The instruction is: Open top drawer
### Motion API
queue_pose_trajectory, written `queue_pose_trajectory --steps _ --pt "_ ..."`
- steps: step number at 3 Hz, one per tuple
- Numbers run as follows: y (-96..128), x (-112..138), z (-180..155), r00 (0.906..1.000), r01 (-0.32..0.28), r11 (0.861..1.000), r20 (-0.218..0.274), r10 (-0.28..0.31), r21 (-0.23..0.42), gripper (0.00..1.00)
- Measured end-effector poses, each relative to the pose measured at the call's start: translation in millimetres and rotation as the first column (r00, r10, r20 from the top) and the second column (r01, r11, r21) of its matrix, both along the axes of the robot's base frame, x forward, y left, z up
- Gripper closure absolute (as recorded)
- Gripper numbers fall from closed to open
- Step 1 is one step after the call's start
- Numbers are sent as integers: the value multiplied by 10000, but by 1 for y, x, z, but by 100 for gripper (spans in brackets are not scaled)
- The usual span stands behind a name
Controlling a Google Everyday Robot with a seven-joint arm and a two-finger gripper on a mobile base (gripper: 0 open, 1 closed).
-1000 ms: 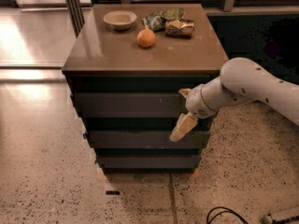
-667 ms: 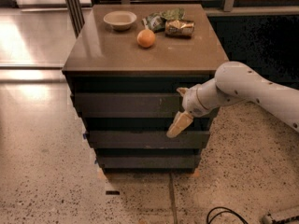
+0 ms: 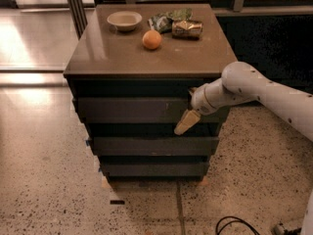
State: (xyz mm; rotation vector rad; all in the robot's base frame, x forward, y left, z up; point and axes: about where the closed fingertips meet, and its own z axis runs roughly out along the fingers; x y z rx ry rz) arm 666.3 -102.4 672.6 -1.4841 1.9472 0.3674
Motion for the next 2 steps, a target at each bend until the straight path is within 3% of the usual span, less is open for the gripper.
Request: queue_pose_trajectory --steps 2 --pt "4 -3 -4 9987 -322 9994 -406 318 -110 0"
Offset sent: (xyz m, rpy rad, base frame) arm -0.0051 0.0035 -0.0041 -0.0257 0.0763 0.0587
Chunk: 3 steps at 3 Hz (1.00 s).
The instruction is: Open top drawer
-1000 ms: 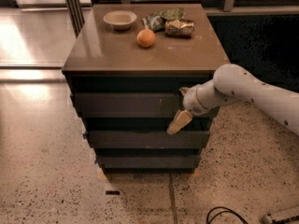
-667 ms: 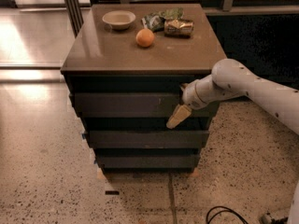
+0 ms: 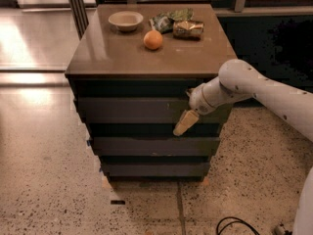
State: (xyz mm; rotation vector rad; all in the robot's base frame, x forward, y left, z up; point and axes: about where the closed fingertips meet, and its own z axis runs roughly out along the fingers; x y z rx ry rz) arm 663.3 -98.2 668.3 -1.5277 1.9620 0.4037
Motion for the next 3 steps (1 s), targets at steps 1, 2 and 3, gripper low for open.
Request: queue_pose_trajectory --steps 1,2,3 --pt "1 -10 -19 9920 -540 9984 -1153 515 -187 0" --pt "1 -10 -15 9916 -555 9983 -1177 529 -189 0" --pt "-3 -28 -8 9798 -1040 9943 -1742 986 -222 0"
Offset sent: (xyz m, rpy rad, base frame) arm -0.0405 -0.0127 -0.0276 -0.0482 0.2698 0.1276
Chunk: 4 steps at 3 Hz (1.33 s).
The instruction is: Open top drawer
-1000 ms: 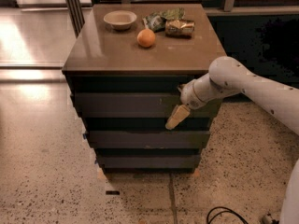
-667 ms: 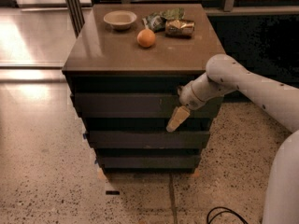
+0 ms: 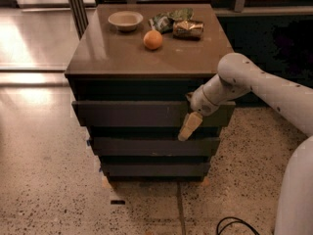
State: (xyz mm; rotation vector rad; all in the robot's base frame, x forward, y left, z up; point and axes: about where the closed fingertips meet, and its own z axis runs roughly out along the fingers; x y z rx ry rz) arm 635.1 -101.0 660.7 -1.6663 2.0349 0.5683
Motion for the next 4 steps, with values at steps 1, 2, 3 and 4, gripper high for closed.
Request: queue_pose_trajectory --steps 1,2,3,4 --pt "2 -34 3 9908 -900 9959 -1021 894 -18 0" --pt "1 -38 3 9899 -907 9958 -1081 913 102 0" --pt "0 -47 2 9878 -921 9950 -1226 963 394 0" --pt "-1 -57 6 9845 -969 9940 -1418 1032 508 0"
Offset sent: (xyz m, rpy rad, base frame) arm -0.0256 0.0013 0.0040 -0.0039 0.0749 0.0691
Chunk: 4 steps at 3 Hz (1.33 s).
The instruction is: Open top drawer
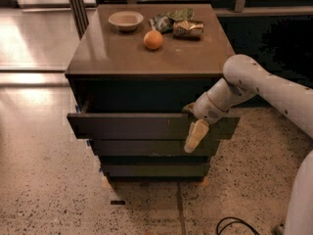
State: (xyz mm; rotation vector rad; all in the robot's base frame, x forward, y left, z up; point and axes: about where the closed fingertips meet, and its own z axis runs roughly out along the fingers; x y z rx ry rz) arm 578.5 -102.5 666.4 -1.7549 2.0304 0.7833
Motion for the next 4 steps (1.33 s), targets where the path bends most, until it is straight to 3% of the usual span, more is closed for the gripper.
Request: queue_pose_trajectory --steps 1,2,4 --pt "0 0 3 10000 -1 10000 -2 1 0 0" --pt "3 -23 8 9984 -333 9994 -469 330 -55 0" --pt "10 -31 4 9969 -517 9987 -590 514 -22 0"
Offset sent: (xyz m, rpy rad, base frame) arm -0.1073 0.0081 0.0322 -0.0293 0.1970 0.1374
